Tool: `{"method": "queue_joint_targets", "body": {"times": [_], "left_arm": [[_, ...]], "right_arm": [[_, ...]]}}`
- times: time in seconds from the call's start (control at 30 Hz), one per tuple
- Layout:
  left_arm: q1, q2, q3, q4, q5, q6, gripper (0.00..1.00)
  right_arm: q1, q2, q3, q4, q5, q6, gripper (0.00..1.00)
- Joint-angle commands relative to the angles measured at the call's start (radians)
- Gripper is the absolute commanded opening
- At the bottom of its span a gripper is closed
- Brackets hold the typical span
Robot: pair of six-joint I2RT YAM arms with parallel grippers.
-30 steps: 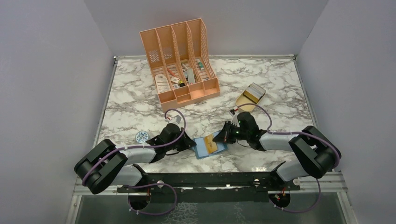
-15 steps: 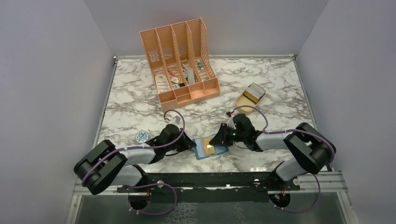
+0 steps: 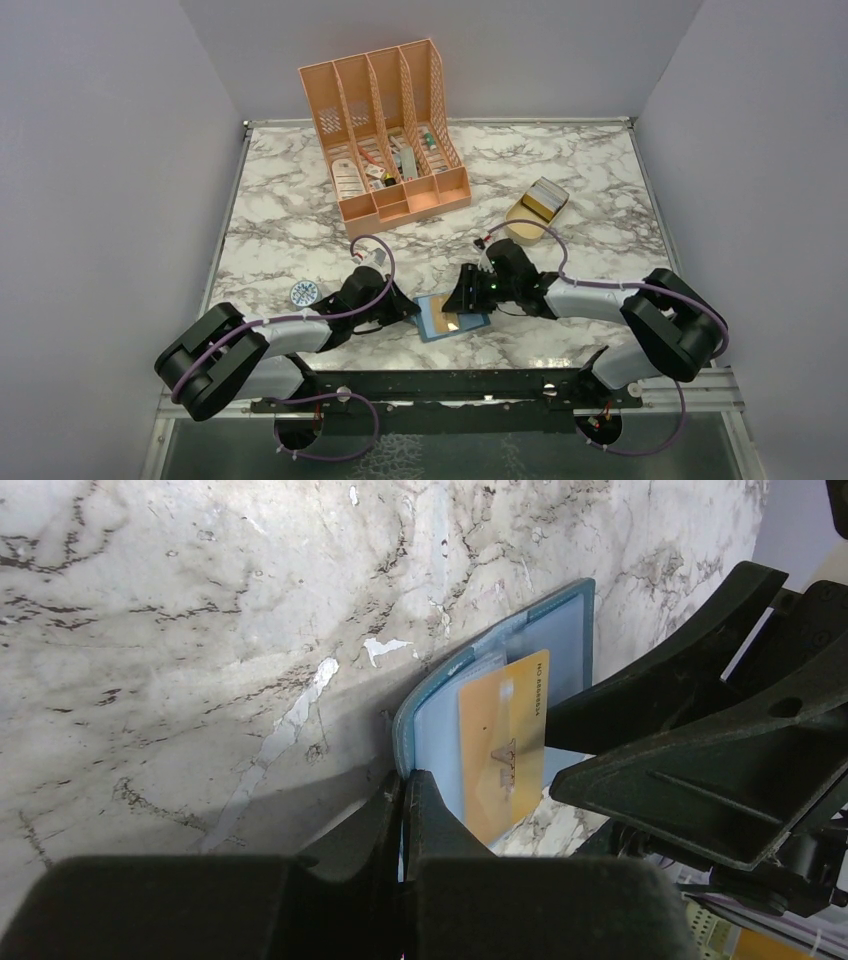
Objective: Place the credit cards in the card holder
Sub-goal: Insert the credit card into the card holder.
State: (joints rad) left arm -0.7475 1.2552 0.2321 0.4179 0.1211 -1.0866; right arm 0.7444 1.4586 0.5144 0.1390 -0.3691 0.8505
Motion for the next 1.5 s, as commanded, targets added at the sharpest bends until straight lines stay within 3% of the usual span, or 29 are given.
{"method": "queue_joint_targets", "body": {"times": [0.0, 0.33, 0.77, 0.93, 1.23, 1.47], "left_arm": [[-0.001, -0.017, -0.015, 0.009, -0.012, -0.002, 0.01], [-0.003, -0.028, -0.007, 0.01, 0.005, 0.014, 0.15], [-0.004, -0.023, 0.009, 0.031, 0.029, 0.039, 0.3], [-0.004, -0.03, 0.005, 0.035, 0.03, 0.039, 0.33], [-0.004, -0.041, -0.007, 0.045, 0.028, 0.043, 0.33], [-0.004, -0.046, -0.011, 0.045, 0.028, 0.053, 0.17]], "right_arm": [[0.024, 0.019, 0.033, -0.042, 0.032, -0.023, 0.45], [0.04, 0.099, 0.079, 0.017, -0.007, -0.053, 0.42], [0.048, 0.156, 0.112, 0.014, -0.056, -0.118, 0.27], [0.049, 0.142, 0.115, -0.01, -0.045, -0.13, 0.28], [0.048, 0.095, 0.14, -0.086, -0.013, -0.166, 0.36], [0.047, 0.027, 0.198, -0.208, 0.054, -0.222, 0.4]]}}
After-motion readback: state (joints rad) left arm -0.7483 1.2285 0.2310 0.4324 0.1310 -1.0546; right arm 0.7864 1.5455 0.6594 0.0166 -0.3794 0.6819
